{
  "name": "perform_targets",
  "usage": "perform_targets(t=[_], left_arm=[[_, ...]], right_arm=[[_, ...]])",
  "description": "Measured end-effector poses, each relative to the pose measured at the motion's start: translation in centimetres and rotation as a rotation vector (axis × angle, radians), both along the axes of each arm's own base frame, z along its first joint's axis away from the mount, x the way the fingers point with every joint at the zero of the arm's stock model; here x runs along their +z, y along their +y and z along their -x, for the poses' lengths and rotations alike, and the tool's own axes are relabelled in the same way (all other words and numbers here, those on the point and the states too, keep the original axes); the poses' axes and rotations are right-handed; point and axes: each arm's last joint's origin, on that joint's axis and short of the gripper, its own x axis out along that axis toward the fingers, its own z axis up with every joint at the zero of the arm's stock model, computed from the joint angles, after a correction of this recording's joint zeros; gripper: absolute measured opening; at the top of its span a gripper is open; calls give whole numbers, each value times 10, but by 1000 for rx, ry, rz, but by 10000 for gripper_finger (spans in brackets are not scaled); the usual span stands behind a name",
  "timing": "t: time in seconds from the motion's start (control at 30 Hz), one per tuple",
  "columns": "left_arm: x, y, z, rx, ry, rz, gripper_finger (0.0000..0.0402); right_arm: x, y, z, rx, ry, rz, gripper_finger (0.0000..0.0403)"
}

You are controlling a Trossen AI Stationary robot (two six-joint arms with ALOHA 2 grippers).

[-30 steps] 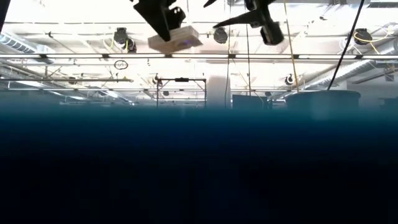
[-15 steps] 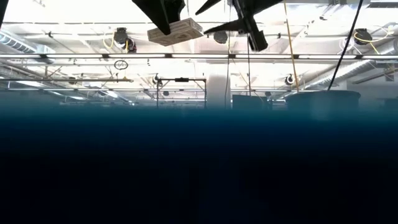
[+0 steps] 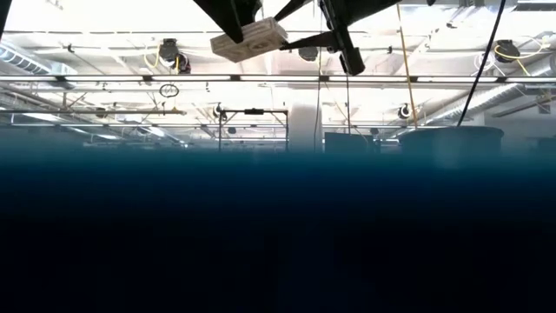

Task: Pick & Place Toys
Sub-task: Put the brown deck of cards into the left gray bin

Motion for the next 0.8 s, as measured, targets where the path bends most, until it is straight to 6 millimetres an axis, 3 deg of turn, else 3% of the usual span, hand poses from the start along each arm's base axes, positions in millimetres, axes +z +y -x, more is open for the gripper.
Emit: perform_targets(t=[0.27, 0.57, 0.8], left_arm=[[0, -1, 0, -8, -4, -3, 338], [0, 0, 0, -15, 2, -36, 316], [4, 1, 6, -1, 8, -81, 341]], right_arm=[[1, -1, -1, 33, -11, 14, 143], [2, -2, -1, 49, -11, 13, 53], [2, -4, -1, 59, -7, 52, 56]])
